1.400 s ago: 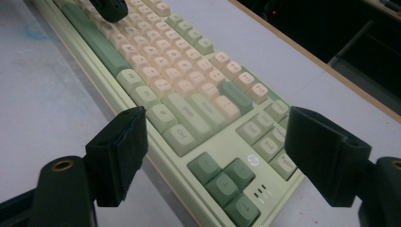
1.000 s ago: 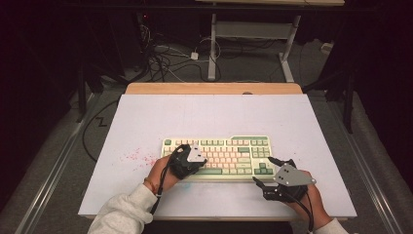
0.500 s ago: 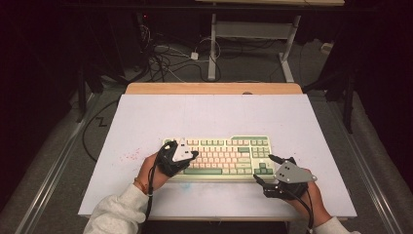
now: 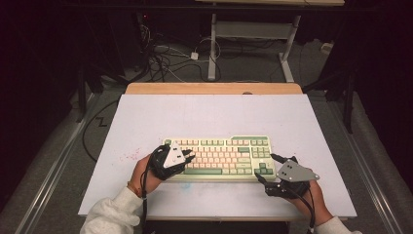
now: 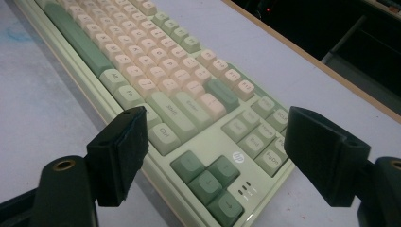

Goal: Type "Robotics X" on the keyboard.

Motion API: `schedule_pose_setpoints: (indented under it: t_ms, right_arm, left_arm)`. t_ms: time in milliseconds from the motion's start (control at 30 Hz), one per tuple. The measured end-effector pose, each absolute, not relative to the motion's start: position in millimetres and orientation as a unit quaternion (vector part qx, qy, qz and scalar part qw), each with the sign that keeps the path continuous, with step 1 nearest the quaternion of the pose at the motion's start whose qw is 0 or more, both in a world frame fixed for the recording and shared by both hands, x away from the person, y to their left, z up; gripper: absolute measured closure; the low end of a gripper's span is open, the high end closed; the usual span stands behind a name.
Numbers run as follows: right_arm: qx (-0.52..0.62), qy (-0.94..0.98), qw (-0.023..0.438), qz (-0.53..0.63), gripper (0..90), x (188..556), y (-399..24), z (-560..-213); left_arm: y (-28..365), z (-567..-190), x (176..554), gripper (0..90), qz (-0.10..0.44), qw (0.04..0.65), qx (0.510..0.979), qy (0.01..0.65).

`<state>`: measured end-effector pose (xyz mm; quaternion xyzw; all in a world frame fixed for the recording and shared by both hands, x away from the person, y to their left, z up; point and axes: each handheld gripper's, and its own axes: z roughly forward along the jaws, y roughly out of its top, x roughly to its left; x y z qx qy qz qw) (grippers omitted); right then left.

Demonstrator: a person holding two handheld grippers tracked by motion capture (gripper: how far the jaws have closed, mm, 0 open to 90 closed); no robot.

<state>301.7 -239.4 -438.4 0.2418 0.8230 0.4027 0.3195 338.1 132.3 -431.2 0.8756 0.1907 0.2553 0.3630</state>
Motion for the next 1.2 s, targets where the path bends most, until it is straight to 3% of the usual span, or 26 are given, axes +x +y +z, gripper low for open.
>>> schedule_pose_setpoints:
  t_ms: [67,300,367,533,767,967,1200]
  right_arm:
    - [0.239,0.824,0.32,0.403,23.3,301.8,-238.5,-438.1]
    - [0.239,0.822,0.317,0.408,23.3,303.4,-237.3,-437.1]
    - [0.24,0.822,0.313,0.411,23.3,304.9,-236.0,-437.1]
    - [0.229,0.825,0.306,0.417,23.5,307.2,-224.1,-435.3]
    - [0.22,0.825,0.296,0.429,25.5,314.4,-214.0,-430.0]
    - [0.213,0.826,0.278,0.442,35.5,324.9,-204.7,-423.4]
    - [0.205,0.84,0.258,0.431,59.9,338.8,-190.8,-424.7]
  left_arm:
    - [135.8,-431.6,336.0,54.0,0.259,0.36,0.876,0.188]
    - [148.6,-435.4,329.1,35.1,0.292,0.369,0.857,0.208]
    - [153.1,-438.1,327.1,22.6,0.3,0.372,0.851,0.22]
    - [163.4,-443.6,322.4,17.5,0.301,0.369,0.849,0.229]
    - [178.9,-448.2,308.7,17.5,0.311,0.373,0.841,0.238]
    - [192.9,-451.7,297.2,17.4,0.312,0.373,0.838,0.247]
    - [205.5,-456.0,294.1,17.4,0.312,0.37,0.832,0.271]
